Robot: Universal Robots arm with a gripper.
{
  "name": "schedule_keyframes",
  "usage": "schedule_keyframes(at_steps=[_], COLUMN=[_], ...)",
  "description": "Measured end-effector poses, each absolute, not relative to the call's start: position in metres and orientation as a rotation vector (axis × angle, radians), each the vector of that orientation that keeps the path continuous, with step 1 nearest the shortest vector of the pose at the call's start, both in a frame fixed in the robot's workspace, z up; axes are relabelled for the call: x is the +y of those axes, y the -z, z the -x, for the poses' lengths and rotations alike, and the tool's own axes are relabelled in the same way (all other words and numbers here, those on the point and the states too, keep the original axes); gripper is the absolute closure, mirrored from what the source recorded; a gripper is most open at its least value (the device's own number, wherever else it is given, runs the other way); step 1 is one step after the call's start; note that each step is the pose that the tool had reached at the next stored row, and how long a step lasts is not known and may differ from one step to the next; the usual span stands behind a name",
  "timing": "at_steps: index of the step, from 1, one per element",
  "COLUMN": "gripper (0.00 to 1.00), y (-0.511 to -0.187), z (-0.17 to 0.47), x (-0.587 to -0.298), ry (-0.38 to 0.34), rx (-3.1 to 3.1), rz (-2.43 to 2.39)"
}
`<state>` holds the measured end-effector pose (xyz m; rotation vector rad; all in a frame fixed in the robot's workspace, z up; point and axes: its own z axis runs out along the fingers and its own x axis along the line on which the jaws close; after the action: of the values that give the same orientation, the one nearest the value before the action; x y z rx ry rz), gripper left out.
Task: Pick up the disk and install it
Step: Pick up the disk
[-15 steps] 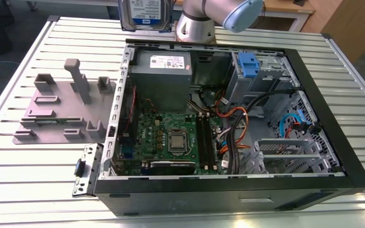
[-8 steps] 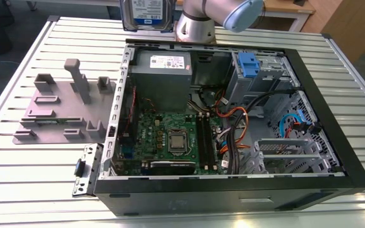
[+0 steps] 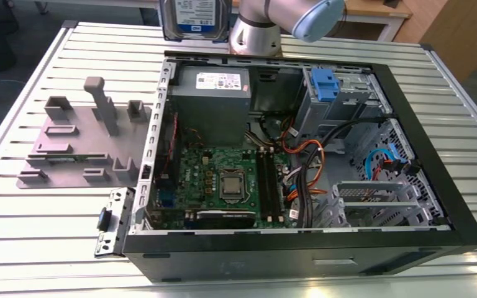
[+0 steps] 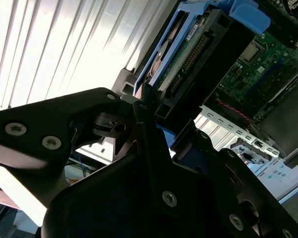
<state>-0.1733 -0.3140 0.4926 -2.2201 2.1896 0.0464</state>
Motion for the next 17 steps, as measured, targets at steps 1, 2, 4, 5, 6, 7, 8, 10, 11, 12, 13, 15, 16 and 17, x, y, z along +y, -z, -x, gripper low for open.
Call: schedule_keyframes(at_steps=[1,2,4,5,6,7,8,10,11,12,13,15,16,17], gripper=[0.64,0.64,0.64,0.64,0.64,0.64,0.64,0.64,0.64,0.64,0.64,0.64,0.64,0.64], y=[-0.4926,-0.4925,-0.4926,-0.4926,-0.4926,-0.4926,-0.4926,-0.4926,-0.4926,-0.4926,-0.4925,-0.4926,-0.4926,-0.4926], z=[0.1728,0.1723,0.1710,0.1704,0.1699,0.1694,0.1689,0.1679,0.1674,0.1669,0.1662,0.1651,0.1647,0.1644], x=[-0.3140,-0.3140,-0.3140,-0.3140,-0.3140,-0.3140,-0.3140,-0.3140,-0.3140,-0.3140,-0.3140,-0.3140,-0.3140,-0.3140], ry=[-0.046,-0.046,-0.046,-0.046,-0.046,-0.046,-0.046,-0.046,-0.046,-0.046,-0.046,-0.046,-0.046,-0.046], rx=[2.190,2.189,2.190,2.190,2.190,2.190,2.190,2.190,2.190,2.190,2.190,2.190,2.190,2.190], rz=[2.220,2.220,2.220,2.220,2.220,2.220,2.220,2.220,2.220,2.220,2.220,2.220,2.220,2.220])
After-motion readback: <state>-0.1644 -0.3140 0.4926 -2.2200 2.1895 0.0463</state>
